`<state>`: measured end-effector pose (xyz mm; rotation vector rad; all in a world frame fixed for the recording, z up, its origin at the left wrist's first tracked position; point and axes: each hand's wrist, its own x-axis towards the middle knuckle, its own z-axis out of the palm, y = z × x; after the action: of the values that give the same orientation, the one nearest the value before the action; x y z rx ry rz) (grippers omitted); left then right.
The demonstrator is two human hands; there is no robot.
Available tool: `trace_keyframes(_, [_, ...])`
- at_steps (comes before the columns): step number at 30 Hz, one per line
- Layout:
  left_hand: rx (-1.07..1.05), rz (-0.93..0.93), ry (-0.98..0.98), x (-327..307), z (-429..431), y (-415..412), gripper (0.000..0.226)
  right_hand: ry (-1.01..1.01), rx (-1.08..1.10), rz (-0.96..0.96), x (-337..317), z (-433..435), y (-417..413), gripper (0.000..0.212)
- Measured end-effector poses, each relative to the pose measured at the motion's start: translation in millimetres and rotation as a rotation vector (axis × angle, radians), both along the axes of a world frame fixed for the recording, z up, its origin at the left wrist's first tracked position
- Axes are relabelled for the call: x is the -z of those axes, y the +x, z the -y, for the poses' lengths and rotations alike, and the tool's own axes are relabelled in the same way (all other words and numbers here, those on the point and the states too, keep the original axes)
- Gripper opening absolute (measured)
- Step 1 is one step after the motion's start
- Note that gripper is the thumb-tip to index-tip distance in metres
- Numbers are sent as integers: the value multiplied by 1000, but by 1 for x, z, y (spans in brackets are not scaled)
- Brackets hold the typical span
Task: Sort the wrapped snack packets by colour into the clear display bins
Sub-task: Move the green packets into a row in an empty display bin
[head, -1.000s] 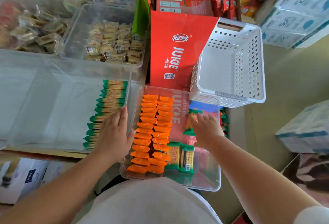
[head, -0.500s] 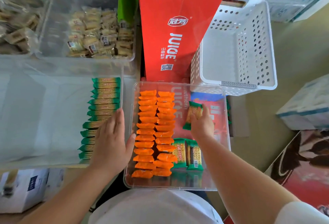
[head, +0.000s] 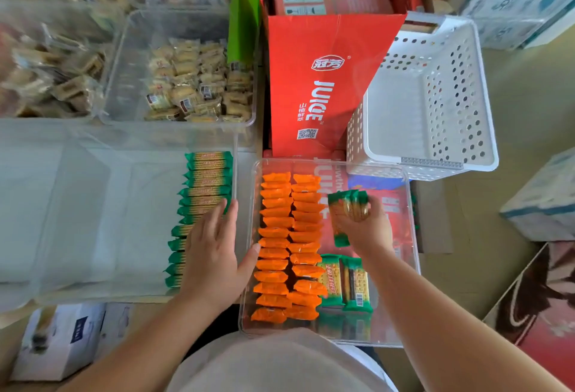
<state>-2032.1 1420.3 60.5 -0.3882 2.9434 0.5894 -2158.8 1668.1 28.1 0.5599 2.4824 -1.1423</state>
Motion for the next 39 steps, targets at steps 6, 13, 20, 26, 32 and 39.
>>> trace_keyframes(6, [-124, -115, 63, -17, 46, -13, 50, -171, -117, -308, -89, 43, 10, 55])
trace_keyframes(13, [-409, 202, 440, 12, 107, 8, 21, -47, -742, -430, -107, 172, 15, 71])
trace_keyframes(20, [-485, 211, 664, 23, 123, 8, 22, 413, -1187, -312, -80, 252, 12, 72])
trace_keyframes(26, [-494, 166, 734, 24, 126, 6, 62, 733, -1362, -268, -56, 246, 18, 62])
trace_keyframes(32, [-308, 101, 725, 25, 121, -15, 47, 742, -1488, -265, -59, 228, 15, 73])
trace_keyframes(39, [-303, 104, 411, 27, 110, -18, 40, 372, -883, -608, -77, 150, 14, 46])
